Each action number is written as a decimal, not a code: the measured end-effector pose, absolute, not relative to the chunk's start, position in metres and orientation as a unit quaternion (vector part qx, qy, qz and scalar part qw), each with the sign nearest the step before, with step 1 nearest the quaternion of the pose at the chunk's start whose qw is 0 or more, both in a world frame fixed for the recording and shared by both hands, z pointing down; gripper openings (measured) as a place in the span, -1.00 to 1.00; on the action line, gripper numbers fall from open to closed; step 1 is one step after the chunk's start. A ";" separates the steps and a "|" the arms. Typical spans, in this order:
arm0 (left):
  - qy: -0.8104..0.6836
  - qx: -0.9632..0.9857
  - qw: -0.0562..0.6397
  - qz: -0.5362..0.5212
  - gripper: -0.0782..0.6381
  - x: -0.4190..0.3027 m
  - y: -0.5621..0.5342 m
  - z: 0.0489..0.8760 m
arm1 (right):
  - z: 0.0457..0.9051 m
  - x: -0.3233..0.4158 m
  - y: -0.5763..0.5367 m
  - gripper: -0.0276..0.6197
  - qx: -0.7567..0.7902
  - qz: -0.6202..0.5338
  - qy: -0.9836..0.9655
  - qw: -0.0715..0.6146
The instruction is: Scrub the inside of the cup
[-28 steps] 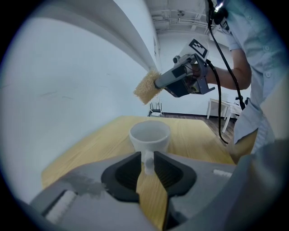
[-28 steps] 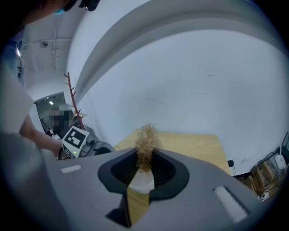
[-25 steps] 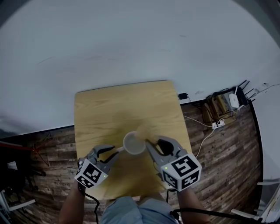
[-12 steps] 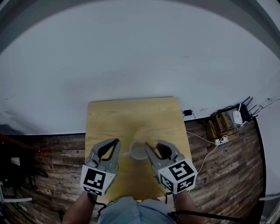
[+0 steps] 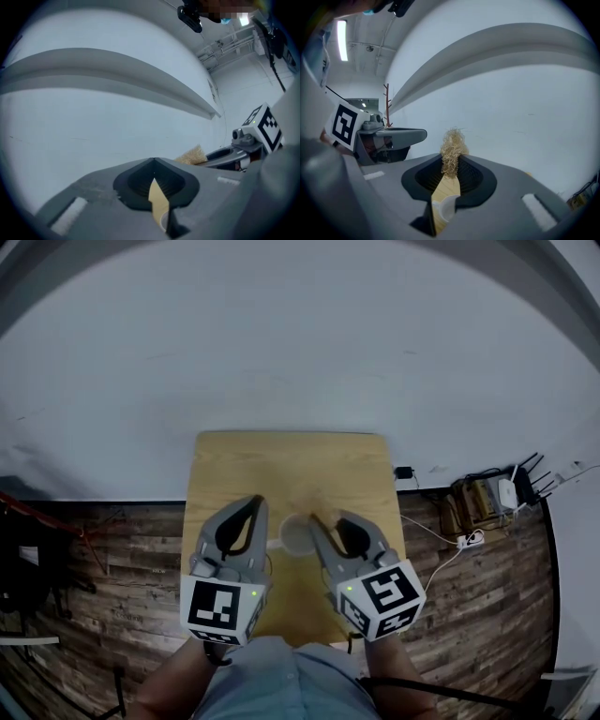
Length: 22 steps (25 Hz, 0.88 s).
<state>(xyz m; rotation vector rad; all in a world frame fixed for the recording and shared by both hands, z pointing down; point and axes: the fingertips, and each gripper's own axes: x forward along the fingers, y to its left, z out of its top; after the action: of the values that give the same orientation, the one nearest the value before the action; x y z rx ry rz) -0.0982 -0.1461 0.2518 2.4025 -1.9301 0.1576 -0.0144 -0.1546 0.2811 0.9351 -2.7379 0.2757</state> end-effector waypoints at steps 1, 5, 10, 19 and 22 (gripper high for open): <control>-0.624 0.779 0.026 0.048 -0.72 -0.096 -0.145 0.249 | 0.280 -0.014 -0.154 -0.68 0.320 0.092 -0.936 0.117; -0.625 0.779 0.028 0.038 -0.72 -0.087 -0.142 0.237 | 0.279 -0.015 -0.154 -0.68 0.318 0.089 -0.937 0.115; -0.622 0.782 0.031 0.036 -0.72 -0.082 -0.141 0.236 | 0.278 -0.015 -0.155 -0.68 0.320 0.085 -0.937 0.111; -0.613 0.789 0.035 0.040 -0.72 -0.073 -0.144 0.240 | 0.280 -0.011 -0.159 -0.69 0.327 0.083 -0.935 0.112; -0.611 0.789 0.036 0.042 -0.72 -0.072 -0.145 0.241 | 0.279 -0.009 -0.161 -0.69 0.328 0.084 -0.934 0.111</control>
<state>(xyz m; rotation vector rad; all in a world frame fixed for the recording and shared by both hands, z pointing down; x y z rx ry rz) -0.0715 -0.1454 0.2408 2.4251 -1.8784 0.1295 -0.0090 -0.1613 0.2795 0.9648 -2.7451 0.2455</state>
